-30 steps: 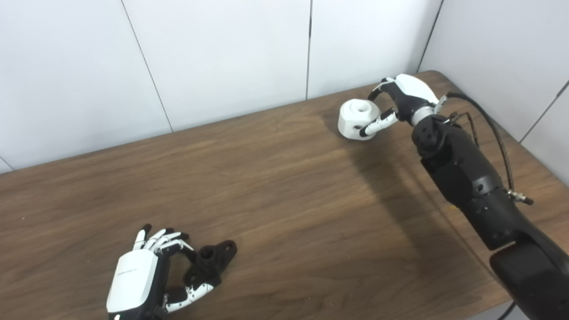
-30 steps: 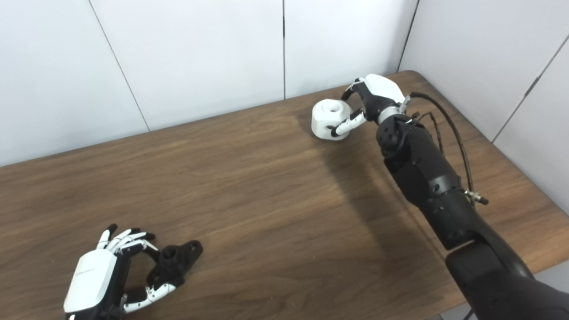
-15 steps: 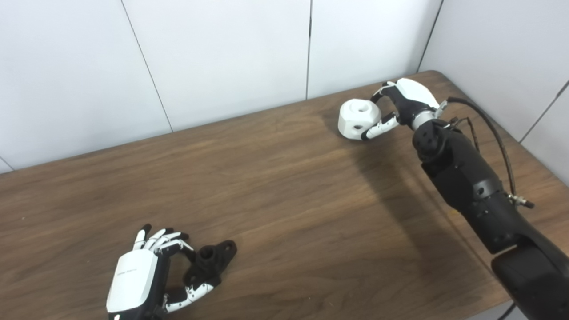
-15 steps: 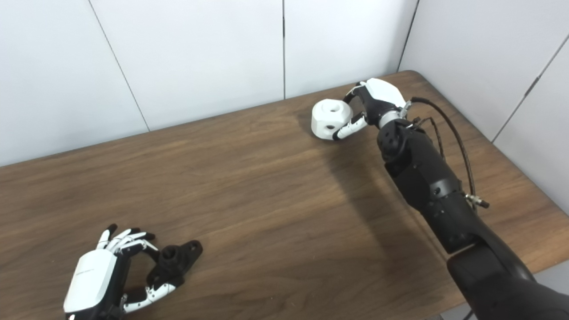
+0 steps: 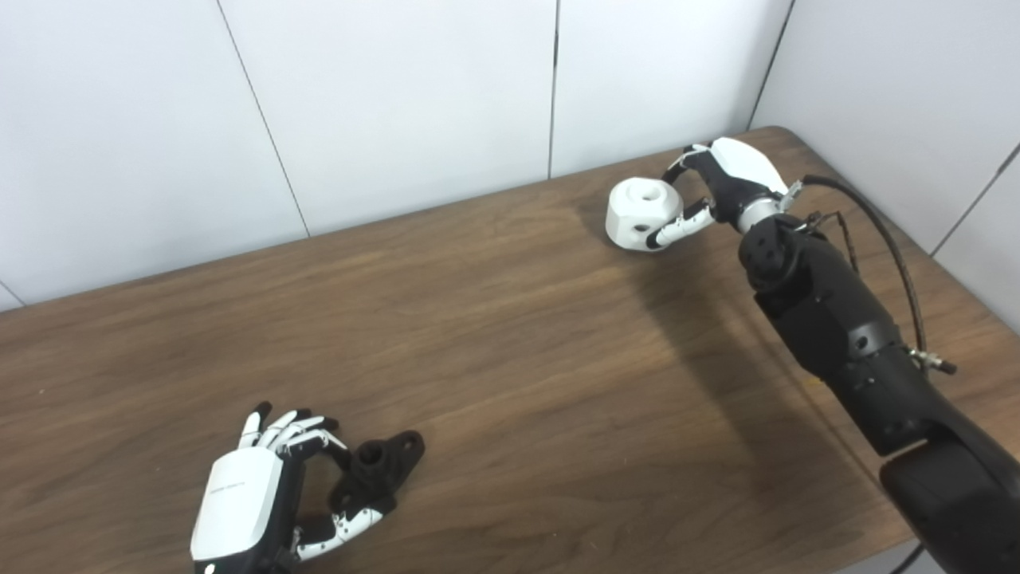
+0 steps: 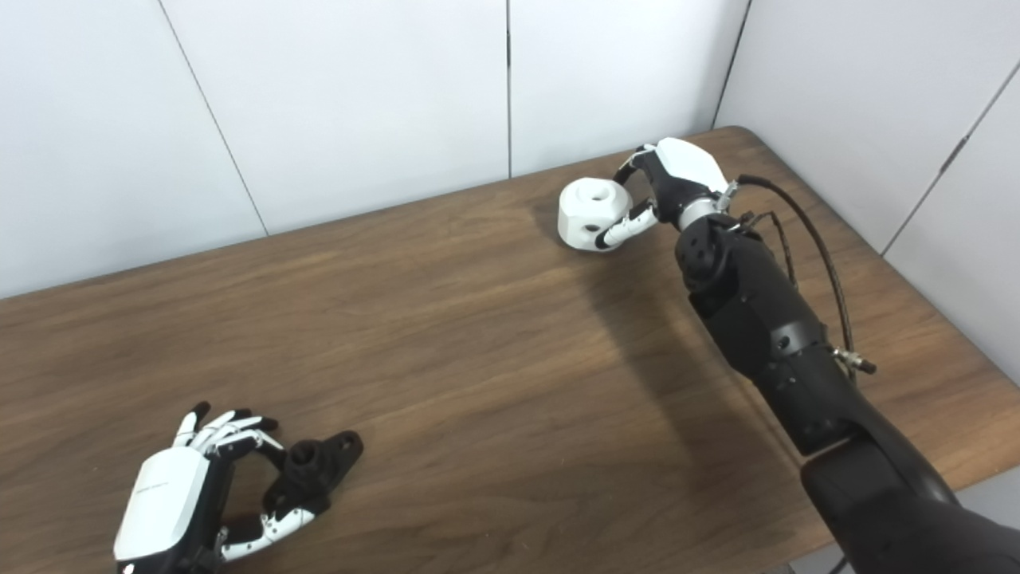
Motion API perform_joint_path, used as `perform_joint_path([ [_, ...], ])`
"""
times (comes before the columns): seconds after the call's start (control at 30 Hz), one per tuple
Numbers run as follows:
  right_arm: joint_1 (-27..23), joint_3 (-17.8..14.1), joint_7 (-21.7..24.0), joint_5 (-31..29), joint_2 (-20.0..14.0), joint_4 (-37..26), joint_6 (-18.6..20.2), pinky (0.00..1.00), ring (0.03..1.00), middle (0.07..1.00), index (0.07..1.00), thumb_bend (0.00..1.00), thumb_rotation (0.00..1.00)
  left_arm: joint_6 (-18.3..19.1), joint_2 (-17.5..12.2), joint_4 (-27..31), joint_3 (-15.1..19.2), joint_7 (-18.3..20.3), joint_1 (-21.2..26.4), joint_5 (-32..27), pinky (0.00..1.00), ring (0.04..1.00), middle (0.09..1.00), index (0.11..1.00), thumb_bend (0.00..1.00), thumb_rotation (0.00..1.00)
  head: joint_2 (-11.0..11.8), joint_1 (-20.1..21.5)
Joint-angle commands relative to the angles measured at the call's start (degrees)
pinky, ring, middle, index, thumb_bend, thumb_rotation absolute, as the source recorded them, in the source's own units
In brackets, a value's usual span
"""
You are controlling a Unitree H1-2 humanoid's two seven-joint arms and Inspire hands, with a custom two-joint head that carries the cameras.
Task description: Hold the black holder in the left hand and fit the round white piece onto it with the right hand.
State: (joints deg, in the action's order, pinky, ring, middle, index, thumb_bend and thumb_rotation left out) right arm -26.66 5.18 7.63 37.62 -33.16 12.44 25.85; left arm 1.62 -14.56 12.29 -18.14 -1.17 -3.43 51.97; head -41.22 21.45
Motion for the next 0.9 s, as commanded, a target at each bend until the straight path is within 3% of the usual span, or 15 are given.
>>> perform_joint_path([
  [0.0, -2.4, -0.6, -1.9, 0.0, -1.2, -1.0, -1.3, 1.0, 1.0, 0.932, 0.678, 0.86, 0.25, 0.9, -0.5, 0.2, 0.7, 0.6, -0.1, 1.1, 1.0, 0.861, 0.762, 0.484, 0.52, 0.05, 0.0, 0.0],
  [0.87, -2.4, -0.4, -3.9, -1.2, -0.3, 0.5, -2.8, 1.0, 1.0, 0.929, 0.664, 0.86, 0.23, 1.1, -0.5, 0.3, 0.5, 0.7, -0.3, 2.0, 1.0, 0.857, 0.751, 0.484, 0.52, 0.05, -0.3, -0.6],
])
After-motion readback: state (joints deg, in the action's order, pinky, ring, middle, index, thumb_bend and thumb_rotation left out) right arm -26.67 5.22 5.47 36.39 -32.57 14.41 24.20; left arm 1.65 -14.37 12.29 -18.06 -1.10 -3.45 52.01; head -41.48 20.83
